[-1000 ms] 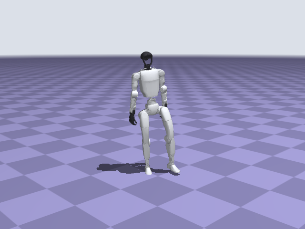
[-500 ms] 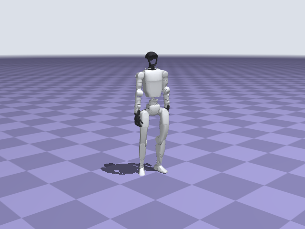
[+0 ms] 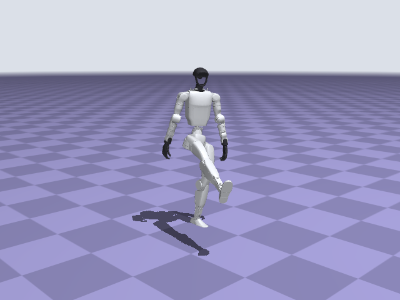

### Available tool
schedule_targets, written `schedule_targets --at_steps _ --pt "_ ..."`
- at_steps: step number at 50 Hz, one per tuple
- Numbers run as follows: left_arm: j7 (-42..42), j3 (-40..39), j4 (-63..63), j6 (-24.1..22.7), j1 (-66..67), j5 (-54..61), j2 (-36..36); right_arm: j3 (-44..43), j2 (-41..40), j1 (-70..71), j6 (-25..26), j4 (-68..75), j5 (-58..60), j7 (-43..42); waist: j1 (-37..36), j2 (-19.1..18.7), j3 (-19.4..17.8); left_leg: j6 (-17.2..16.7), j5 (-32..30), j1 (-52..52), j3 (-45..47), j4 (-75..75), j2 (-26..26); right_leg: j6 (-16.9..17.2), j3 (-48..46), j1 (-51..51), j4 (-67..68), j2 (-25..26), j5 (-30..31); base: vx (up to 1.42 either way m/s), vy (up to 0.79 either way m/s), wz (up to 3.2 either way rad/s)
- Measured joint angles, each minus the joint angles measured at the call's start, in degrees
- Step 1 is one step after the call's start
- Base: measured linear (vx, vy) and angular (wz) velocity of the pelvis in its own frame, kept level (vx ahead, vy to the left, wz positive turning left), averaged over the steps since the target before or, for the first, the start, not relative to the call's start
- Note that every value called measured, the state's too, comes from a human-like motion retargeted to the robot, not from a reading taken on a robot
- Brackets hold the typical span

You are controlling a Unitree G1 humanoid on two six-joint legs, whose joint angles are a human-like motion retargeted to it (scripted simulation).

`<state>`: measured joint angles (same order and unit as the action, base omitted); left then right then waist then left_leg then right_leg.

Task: Upper body actions

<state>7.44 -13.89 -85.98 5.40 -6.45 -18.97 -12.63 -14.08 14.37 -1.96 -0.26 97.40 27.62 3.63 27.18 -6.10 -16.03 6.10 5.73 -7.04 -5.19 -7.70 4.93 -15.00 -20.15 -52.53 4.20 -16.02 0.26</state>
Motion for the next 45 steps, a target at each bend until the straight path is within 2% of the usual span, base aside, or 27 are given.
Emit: schedule_targets --at_steps 3,5,8,12,18,20,26,31,37,41,45 --pt "-0.3 1.5 2.2 -1.6 -2.2 -0.6 0.8 -1.3 0.1 -4.3 4.4 0.0 -0.3 1.9 1.0 -2.2 0.3 0.2 0.5 2.0 -3.0 -2.0 1.0 0.0 9.4 -5.3 3.1 -2.6 2.0 0.22 0.00 0.87" --pt "-0.6 2.5 2.9 -2.7 -2.3 -0.3 2.1 -2.6 -0.4 -7.5 6.8 0.0 -0.3 2.7 -0.3 -3.2 2.2 -0.1 0.4 2.6 -3.9 -2.0 1.5 0.0 10.0 -5.8 4.1 -3.2 2.1 0.28 -0.19 0.25" --pt "-0.3 3.0 2.4 -3.5 -1.3 1.7 3.8 -3.9 -1.6 -9.7 8.6 0.0 0.1 4.1 -3.4 -2.0 5.0 -0.5 0.2 2.3 -3.3 -1.0 0.6 0.0 6.5 -2.1 5.2 -3.4 1.0 0.23 -0.18 -0.19" --pt "1.6 0.4 0.4 -3.3 2.4 2.5 4.4 -3.5 -3.0 -8.7 6.4 0.0 1.6 4.9 -6.6 0.4 8.0 -2.2 0.5 1.1 0.0 0.1 0.8 0.3 1.0 8.5 6.4 1.7 1.3 0.18 -0.27 -0.75" --pt "-0.9 -4.4 -4.2 -1.0 10.3 0.1 6.0 -1.2 -1.8 -3.3 3.1 -0.2 6.1 2.9 -11.3 4.5 12.9 -2.2 0.7 0.3 6.1 1.5 -4.0 5.7 -3.8 27.4 11.3 5.5 3.8 0.16 -0.10 -0.98" --pt "-1.5 -6.1 -6.3 0.0 12.4 -0.7 5.9 -0.4 -1.1 -0.5 2.3 0.0 7.7 1.6 -14.8 6.3 14.5 -2.1 1.4 0.3 9.9 1.7 -5.9 7.5 -2.1 32.2 13.2 6.6 4.8 0.10 -0.09 -1.31" --pt "-2.5 -7.5 -8.5 0.8 19.8 -1.5 6.9 0.3 -1.0 1.8 0.0 -2.1 8.6 -0.3 -18.8 7.4 19.5 -1.7 1.6 2.4 14.6 3.6 -8.2 11.7 -0.8 45.4 7.1 9.2 7.1 0.01 -0.13 -0.84" --pt "-1.5 -7.5 -9.1 1.8 19.2 -2.3 5.8 1.2 -1.4 4.5 -0.9 -2.7 6.9 0.7 -23.8 8.4 18.6 -1.6 2.7 3.7 19.8 3.0 -8.4 12.6 -0.5 51.2 3.2 9.2 6.2 -0.20 -0.12 -0.94" --pt "-0.5 -7.7 -6.0 1.1 16.7 -1.3 5.4 3.3 -2.7 4.3 -1.1 -3.0 6.3 1.8 -28.4 8.4 18.0 -1.9 2.5 5.3 24.5 4.1 -6.9 12.6 -1.7 51.9 3.5 7.6 9.0 -0.24 -0.12 -0.72" --pt "-0.3 -8.6 -4.0 0.2 14.5 0.7 5.2 4.8 -3.7 4.1 -1.2 -3.3 6.5 2.0 -28.9 8.6 17.2 -2.2 2.0 5.8 26.4 5.1 -6.1 13.2 -0.5 50.7 3.9 6.5 11.0 -0.28 -0.13 -0.43" --pt "0.0 -8.9 -2.9 0.0 12.6 1.7 4.9 6.2 -4.1 3.8 -1.2 -3.0 7.2 2.3 -28.0 9.1 16.8 -2.4 1.5 6.7 26.8 5.7 -5.9 15.7 3.0 49.0 4.3 5.6 14.4 -0.26 -0.10 -0.15"
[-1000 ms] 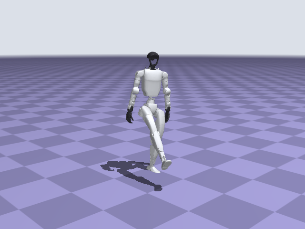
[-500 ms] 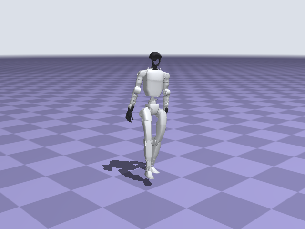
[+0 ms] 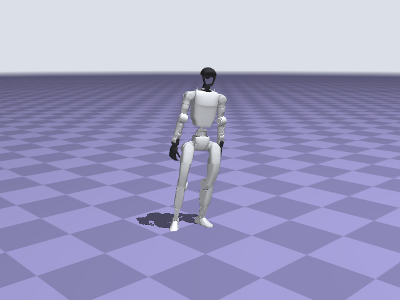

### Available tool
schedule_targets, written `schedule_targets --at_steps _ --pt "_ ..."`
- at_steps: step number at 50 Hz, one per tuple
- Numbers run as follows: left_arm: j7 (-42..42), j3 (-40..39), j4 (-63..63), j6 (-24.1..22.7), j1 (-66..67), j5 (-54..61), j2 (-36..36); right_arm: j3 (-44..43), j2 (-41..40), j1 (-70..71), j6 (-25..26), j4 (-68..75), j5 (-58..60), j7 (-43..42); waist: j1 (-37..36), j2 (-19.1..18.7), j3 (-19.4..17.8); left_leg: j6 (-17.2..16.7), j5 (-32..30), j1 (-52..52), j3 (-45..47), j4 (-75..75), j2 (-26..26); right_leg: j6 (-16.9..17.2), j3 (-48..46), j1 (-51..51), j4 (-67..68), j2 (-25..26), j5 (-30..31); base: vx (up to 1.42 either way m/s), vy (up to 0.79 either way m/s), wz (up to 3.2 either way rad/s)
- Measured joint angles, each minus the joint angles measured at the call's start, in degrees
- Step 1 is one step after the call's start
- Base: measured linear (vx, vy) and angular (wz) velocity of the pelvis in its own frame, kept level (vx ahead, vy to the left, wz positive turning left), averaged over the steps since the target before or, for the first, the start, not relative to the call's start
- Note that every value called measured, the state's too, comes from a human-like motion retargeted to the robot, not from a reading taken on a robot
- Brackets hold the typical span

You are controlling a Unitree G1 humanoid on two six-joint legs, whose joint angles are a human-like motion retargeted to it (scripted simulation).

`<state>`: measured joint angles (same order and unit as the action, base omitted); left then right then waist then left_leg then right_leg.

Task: Upper body actions

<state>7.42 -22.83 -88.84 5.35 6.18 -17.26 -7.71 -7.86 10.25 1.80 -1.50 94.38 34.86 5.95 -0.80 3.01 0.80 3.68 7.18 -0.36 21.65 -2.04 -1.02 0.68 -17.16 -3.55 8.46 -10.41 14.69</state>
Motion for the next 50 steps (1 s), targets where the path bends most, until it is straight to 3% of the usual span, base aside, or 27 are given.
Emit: schedule_targets --at_steps 7,12,23,50 --pt "0.4 0.5 0.8 -0.1 -1.6 -0.2 -0.5 -0.3 0.6 -1.2 0.6 1.3 0.9 -0.5 0.0 1.2 0.5 0.1 -1.6 -0.3 -0.5 3.2 -2.0 6.1 4.3 -1.7 0.9 -1.4 -3.4 -0.25 -0.01 -0.10" --pt "0.7 0.0 0.3 -0.1 -0.6 -0.1 0.0 -1.9 1.4 -2.4 1.6 2.4 1.4 -0.7 0.0 0.7 3.3 -0.7 -2.1 0.3 -0.6 4.4 -2.2 4.9 1.4 -1.3 -1.1 -1.4 -8.5 -0.21 0.04 -0.01" --pt "0.7 -0.2 -0.5 0.0 1.7 -0.3 1.7 -3.4 0.7 -2.6 1.9 1.3 0.0 0.1 1.2 -2.3 5.8 -3.8 -2.3 0.6 -0.7 3.8 1.5 3.6 -0.7 1.4 -5.9 2.1 -9.7 -0.21 -0.01 0.19" --pt "1.3 2.9 -0.3 0.1 0.6 -1.7 2.8 -3.7 -0.1 -1.2 2.1 -0.4 -0.9 1.8 0.8 -5.2 7.5 -6.8 -2.9 0.5 -2.8 3.8 4.8 1.6 -1.5 3.2 -7.0 5.8 -12.8 -0.08 0.00 0.09"
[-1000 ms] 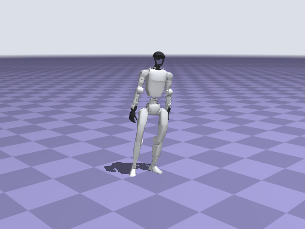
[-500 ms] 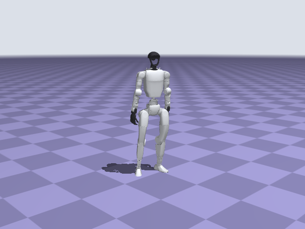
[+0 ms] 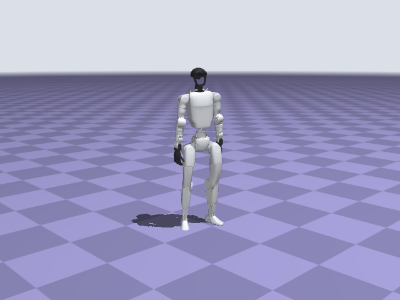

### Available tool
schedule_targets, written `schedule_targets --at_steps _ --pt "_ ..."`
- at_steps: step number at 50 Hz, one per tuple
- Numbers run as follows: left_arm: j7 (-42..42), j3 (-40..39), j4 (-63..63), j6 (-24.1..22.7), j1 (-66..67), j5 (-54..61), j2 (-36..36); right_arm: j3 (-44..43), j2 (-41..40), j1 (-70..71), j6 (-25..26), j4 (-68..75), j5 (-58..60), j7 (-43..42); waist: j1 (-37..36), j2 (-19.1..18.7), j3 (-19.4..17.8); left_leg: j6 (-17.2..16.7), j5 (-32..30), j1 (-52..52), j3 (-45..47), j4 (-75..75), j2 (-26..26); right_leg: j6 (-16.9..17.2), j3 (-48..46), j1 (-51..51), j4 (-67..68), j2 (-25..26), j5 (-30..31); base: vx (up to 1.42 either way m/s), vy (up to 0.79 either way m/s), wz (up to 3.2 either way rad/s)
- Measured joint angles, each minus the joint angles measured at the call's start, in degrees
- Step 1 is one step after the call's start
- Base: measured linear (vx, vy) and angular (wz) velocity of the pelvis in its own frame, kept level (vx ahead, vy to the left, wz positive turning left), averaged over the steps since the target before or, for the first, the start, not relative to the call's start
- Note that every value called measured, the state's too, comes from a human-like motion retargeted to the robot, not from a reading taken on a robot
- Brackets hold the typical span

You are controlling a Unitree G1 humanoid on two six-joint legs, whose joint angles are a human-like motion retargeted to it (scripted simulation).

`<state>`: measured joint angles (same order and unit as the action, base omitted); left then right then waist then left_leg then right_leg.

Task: Upper body actions

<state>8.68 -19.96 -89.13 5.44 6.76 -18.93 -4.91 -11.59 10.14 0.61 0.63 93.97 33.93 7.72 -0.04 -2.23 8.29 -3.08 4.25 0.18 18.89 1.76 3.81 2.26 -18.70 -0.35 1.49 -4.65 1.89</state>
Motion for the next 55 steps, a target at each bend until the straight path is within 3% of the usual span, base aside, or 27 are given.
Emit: schedule_targets --at_steps 43,55 --pt "0.1 -0.4 -1.0 0.3 -0.6 -0.1 -1.1 1.5 -0.4 -0.2 -0.2 0.7 1.0 0.0 1.0 1.9 -0.7 1.4 -0.3 0.5 -0.7 0.1 -2.1 1.1 -0.3 -0.1 0.1 -1.7 0.4 0.00 0.00 0.01" --pt "0.1 -0.2 -1.0 0.5 -7.7 0.7 -6.4 -3.6 4.1 0.6 -3.1 -1.9 1.2 0.7 1.6 4.9 -5.3 2.2 -2.2 4.4 -2.7 0.3 -1.8 3.9 0.9 -5.5 5.1 -3.0 2.2 -0.03 -0.20 0.10"
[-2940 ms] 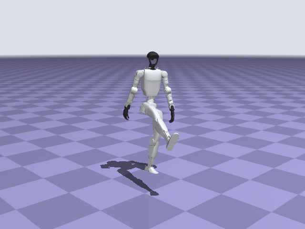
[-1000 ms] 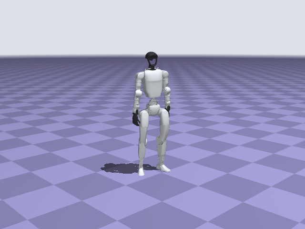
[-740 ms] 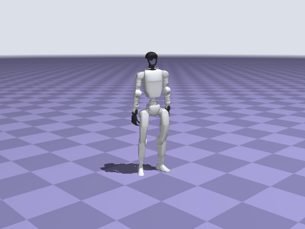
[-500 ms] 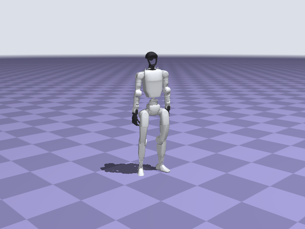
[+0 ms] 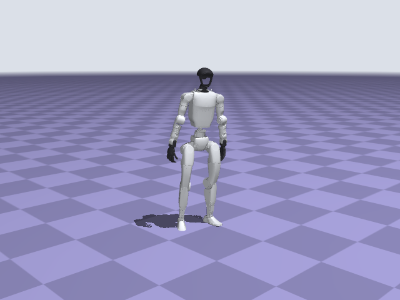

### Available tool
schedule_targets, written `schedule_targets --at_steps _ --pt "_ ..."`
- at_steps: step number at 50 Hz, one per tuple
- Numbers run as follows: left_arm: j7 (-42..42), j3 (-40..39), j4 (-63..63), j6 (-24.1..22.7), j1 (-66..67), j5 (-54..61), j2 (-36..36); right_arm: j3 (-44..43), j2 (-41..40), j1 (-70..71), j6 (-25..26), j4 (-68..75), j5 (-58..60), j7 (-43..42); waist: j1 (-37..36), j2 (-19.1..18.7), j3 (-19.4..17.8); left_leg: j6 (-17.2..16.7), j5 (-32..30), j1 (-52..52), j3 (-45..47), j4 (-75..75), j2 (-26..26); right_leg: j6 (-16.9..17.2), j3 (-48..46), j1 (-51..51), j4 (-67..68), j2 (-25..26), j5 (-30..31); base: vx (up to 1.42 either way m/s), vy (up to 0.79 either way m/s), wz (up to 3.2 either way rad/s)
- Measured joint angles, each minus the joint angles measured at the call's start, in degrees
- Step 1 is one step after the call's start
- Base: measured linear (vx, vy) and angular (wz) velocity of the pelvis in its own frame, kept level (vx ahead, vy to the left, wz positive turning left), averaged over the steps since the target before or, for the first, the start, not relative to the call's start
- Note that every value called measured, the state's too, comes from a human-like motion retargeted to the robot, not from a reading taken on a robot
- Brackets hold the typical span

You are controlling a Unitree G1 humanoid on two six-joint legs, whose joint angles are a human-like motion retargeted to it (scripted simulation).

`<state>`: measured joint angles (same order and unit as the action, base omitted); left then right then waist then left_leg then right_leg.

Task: Upper body actions

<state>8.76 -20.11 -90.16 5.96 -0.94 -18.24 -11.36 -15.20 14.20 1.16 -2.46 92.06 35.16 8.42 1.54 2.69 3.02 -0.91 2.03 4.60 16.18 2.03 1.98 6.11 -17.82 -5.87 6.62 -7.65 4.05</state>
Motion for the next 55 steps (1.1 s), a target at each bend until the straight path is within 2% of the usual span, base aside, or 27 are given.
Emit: schedule_targets --at_steps 5,7,10,12,14,18,20,25,30,33,36,42,45,50,55 --pt "-0.2 0.0 1.6 -0.4 -3.8 3.1 -3.4 -1.4 3.2 2.0 -0.5 -1.7 -1.8 -2.5 -1.1 0.6 -4.7 0.0 -1.0 1.0 4.6 0.7 2.6 3.3 13.3 -5.3 4.2 2.1 1.7 -0.34 -0.32 -0.81" --pt "-0.9 0.3 1.5 -0.3 -6.1 3.6 -5.3 -2.9 4.6 1.9 -0.6 -2.4 -2.7 -3.6 0.1 0.7 -6.7 -0.3 -1.7 2.0 4.1 0.5 3.6 2.6 14.7 -5.8 4.2 1.4 0.9 -0.44 -0.34 -0.05" --pt "-2.1 -0.3 0.6 -0.2 -10.1 2.6 -8.1 -6.1 6.6 0.5 -1.0 -2.8 -3.8 -4.9 1.1 1.2 -9.7 -1.1 -2.7 3.3 3.0 0.3 4.8 -1.4 10.4 -6.0 3.5 -1.5 3.4 -0.48 -0.37 0.22" --pt "-2.4 -0.3 0.4 -0.3 -13.3 2.0 -9.8 -9.1 7.8 -1.2 -1.1 -2.6 -5.1 -5.4 0.9 3.4 -12.0 -1.5 -3.3 3.9 2.7 0.2 3.8 4.2 8.5 -5.7 2.0 -4.4 6.0 -0.51 -0.39 0.25" --pt "-2.6 0.3 0.2 -0.3 -16.8 2.4 -11.9 -12.2 8.5 -2.9 -1.5 -2.0 -6.9 -5.8 0.4 4.9 -15.0 -2.2 -3.8 4.3 2.5 0.1 4.0 5.0 10.5 -6.2 1.2 -4.1 5.0 -0.64 -0.49 0.09" --pt "-4.6 0.3 2.3 -0.5 -23.6 2.9 -14.7 -17.0 10.3 -4.9 -2.4 1.0 -10.6 -6.6 -1.6 8.3 -22.5 -3.8 -5.2 5.5 3.8 -0.1 5.3 3.4 9.0 -8.1 -1.0 -4.0 5.9 -0.84 -0.58 -0.30" --pt "-6.2 -0.2 3.9 -1.0 -27.1 3.6 -14.8 -19.4 11.8 -5.3 -2.8 2.6 -11.3 -6.8 -2.3 8.4 -25.8 -5.0 -6.0 7.1 4.6 0.2 7.5 3.3 11.2 -10.7 -1.5 -2.4 6.8 -1.07 -0.54 -0.57" --pt "-8.2 -1.0 5.6 -3.6 -33.5 9.6 -17.2 -23.2 16.1 -5.9 -4.2 5.3 -16.5 -7.9 1.5 10.6 -32.5 -7.1 -7.9 11.0 7.0 0.9 11.8 1.0 12.3 -16.8 -3.3 1.9 9.8 -1.02 -0.32 -0.66" --pt "-9.7 -0.4 6.4 -2.8 -37.6 11.7 -19.4 -30.3 17.3 -9.7 -4.8 5.3 -36.7 0.8 5.8 13.5 -32.8 -8.3 -9.6 18.3 10.5 1.4 15.2 -0.3 13.7 -26.7 -4.6 5.6 13.3 -0.97 -0.21 -0.84" --pt "-12.2 -0.9 6.9 -1.3 -39.4 12.7 -21.4 -33.7 17.5 -10.3 -5.3 5.3 -50.5 7.3 9.0 17.0 -32.8 -8.9 -10.2 21.2 13.6 1.9 17.0 -0.4 15.3 -31.9 -5.6 7.6 15.7 -0.77 -0.05 -1.05" --pt "-13.2 -1.9 7.8 -1.0 -41.1 13.6 -23.9 -34.9 17.5 -9.9 -6.0 5.3 -59.4 9.6 13.0 19.9 -32.8 -9.1 -10.8 24.7 15.3 2.3 19.0 -0.5 16.8 -36.7 -6.3 10.2 17.1 -0.73 -0.01 -1.05" --pt "-15.0 -2.3 9.7 -1.6 -44.9 13.8 -27.0 -33.2 17.2 -8.4 -6.3 5.3 -66.6 5.3 22.3 24.9 -32.8 -9.7 -11.3 31.6 16.9 2.6 21.4 0.2 17.5 -44.6 -7.5 13.0 17.8 -0.55 0.11 -0.61" --pt "-14.5 -1.5 10.8 -0.7 -46.0 11.4 -29.3 -32.8 15.9 -6.4 -8.3 5.3 -69.9 0.7 26.9 27.1 -32.8 -10.4 -11.4 34.5 17.1 2.7 22.3 0.3 16.9 -47.2 -7.9 13.9 17.6 -0.31 0.13 -0.32" --pt "-10.4 -3.3 10.8 -0.2 -46.4 11.0 -31.8 -30.7 14.6 -2.3 -12.4 5.3 -77.1 -4.2 34.9 27.1 -32.8 -11.0 -11.6 39.5 15.6 2.9 24.2 0.5 14.7 -50.4 -8.0 15.1 16.4 -0.12 0.19 -0.17" --pt "-5.8 -7.1 9.7 -0.2 -46.4 12.5 -33.3 -28.1 14.8 1.7 -10.2 5.3 -81.5 -3.1 40.6 27.1 -32.8 -11.0 -11.7 42.0 13.7 2.9 25.3 0.6 13.3 -51.4 -7.9 15.8 15.1 0.06 0.09 -0.03"
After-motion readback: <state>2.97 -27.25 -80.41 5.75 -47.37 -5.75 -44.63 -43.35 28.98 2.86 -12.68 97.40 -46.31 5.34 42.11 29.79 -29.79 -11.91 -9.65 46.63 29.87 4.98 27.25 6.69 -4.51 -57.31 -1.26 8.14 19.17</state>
